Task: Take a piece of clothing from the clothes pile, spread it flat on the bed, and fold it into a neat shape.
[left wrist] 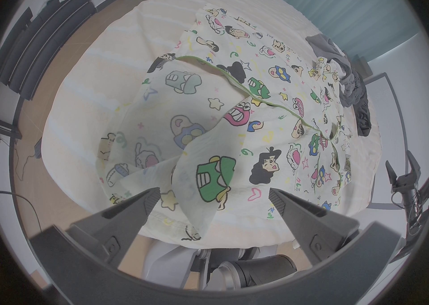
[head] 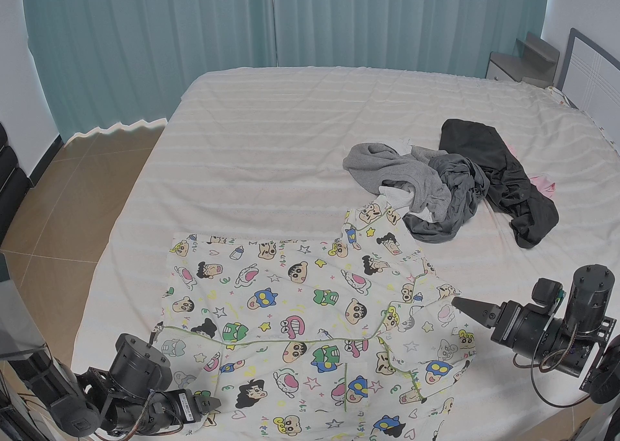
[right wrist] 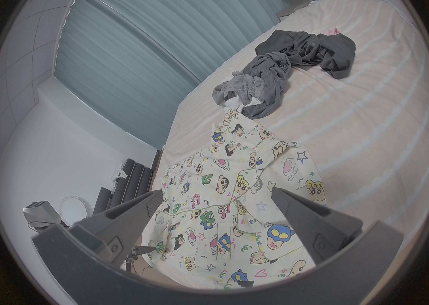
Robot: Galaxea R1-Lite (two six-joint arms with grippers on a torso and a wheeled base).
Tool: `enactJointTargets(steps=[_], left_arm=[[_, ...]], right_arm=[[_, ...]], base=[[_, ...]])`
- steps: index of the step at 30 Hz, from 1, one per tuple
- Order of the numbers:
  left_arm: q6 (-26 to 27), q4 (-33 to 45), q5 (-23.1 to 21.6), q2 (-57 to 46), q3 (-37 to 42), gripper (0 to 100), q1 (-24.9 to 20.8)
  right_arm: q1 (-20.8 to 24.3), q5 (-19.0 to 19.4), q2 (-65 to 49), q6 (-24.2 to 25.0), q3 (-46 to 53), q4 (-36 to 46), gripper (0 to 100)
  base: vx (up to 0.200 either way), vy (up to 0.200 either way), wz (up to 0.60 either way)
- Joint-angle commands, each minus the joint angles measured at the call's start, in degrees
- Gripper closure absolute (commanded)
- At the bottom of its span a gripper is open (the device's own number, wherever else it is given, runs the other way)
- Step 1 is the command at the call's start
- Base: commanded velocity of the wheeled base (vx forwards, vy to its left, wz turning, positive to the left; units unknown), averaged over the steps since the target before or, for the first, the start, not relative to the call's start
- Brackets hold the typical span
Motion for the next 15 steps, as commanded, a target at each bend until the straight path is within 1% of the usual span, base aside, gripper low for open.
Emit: enactJointTargets(steps=[1, 5, 9, 12, 15], left_arm=[[-0.08, 0.11, 0.15, 0.23, 0.11, 0, -0.01], [-0.08, 0.02, 0.85, 1.46, -0.51, 0, 0.08], [-0.08, -0.16, 4.02, 3.66, -0.86, 0, -0.71], [-0.17, -0.33, 5.51, 5.24, -1.21, 0, -1.15], [-0.44, -0.33, 5.69, 5.33, -1.39, 0, -1.85]], right_arm=[[0.03, 0.06, -0.34, -0.02, 0.0, -0.02, 0], [0.03, -0.03, -0.42, -0.02, 0.0, -0.02, 0], [0.03, 0.15, -0.78, 0.07, -0.09, -0.02, 0], [0.03, 0.23, -1.04, 0.07, -0.09, -0.02, 0], [0.03, 0.23, -1.13, 0.07, -0.17, -0.02, 0]], base=[[0.0, 0.0, 0.0], [0.0, 0.0, 0.0], [0.0, 0.0, 0.0], [0.0, 0.0, 0.0], [0.0, 0.0, 0.0]])
